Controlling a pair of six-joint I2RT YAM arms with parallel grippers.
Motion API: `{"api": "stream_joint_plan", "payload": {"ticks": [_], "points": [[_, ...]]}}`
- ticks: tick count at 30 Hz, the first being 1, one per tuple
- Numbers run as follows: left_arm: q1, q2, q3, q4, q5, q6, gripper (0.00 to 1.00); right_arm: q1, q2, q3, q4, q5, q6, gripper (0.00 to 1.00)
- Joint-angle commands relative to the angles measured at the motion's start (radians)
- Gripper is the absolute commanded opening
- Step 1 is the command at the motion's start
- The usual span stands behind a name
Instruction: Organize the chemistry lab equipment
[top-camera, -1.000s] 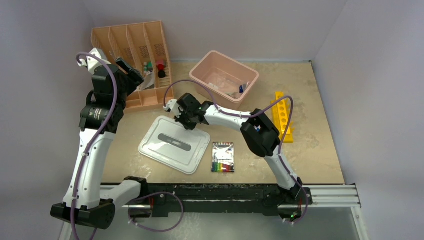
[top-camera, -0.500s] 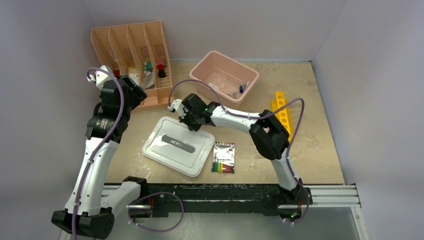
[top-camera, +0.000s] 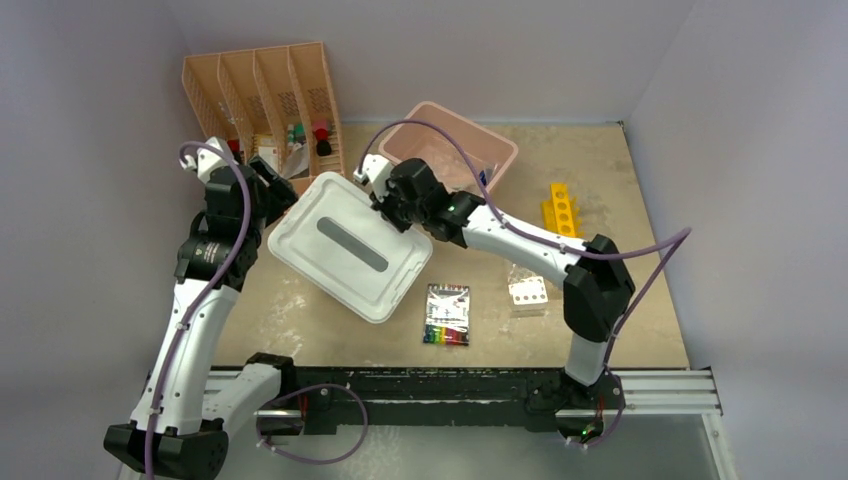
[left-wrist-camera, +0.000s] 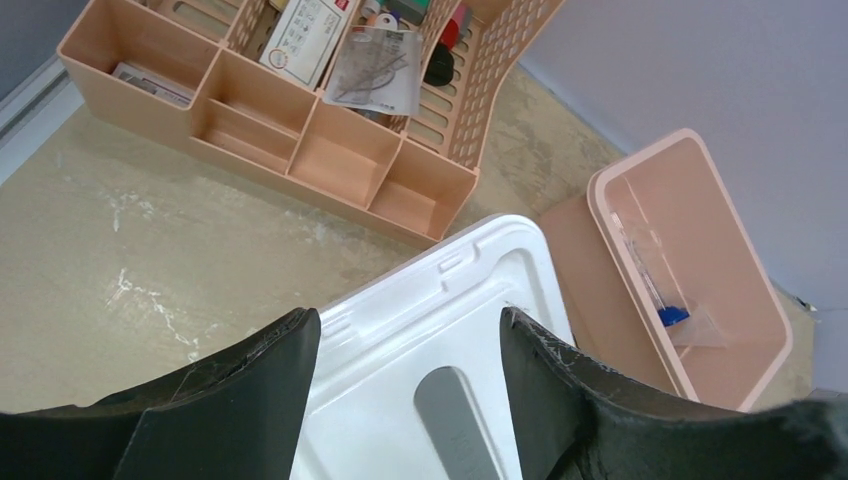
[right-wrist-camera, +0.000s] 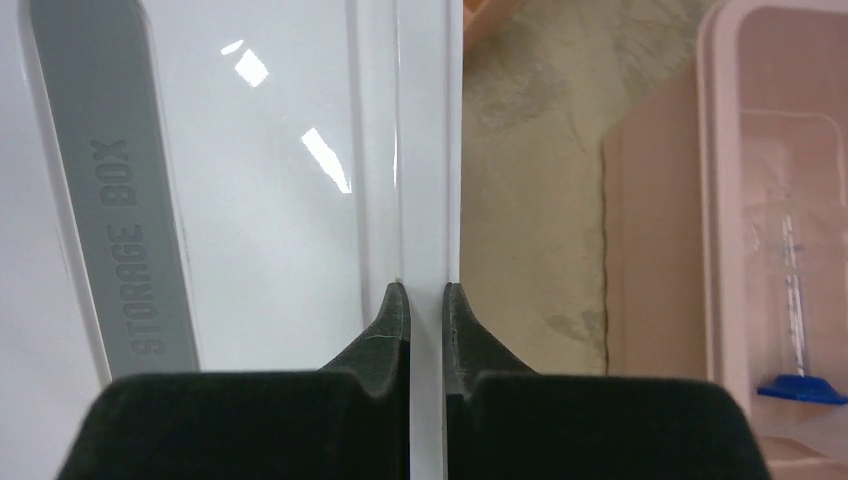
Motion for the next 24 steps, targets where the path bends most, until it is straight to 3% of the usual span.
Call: {"api": "stream_joint_plan", "payload": {"ticks": [1,8,14,19,24], "points": [[-0.005,-0.011,0.025,0.079,0.066,-0.015,0.67,-0.059,-0.084,-0.01,0.061,0.073,0.041,0.0],[-0.006,-0.014,-0.023,0.255,0.31,0.017,0.69,-0.157,-0.138,0.051,-0.015,0.168,0.068,0.0],[-0.005,0.021,-0.083,0.334,0.45,0.003,0.7,-0.263,-0.199,0.057,-0.027,0.128,0.116,0.0],[-0.005,0.092,-0.168,0.554,0.686,-0.126,0.7,-0.347,-0.251,0.037,-0.011,0.034,0.151,0.0],[-0.005,0.185,-0.23,0.9,0.873,-0.327,0.7,-0.43,-0.289,0.01,0.012,-0.135,0.204,0.0]]}}
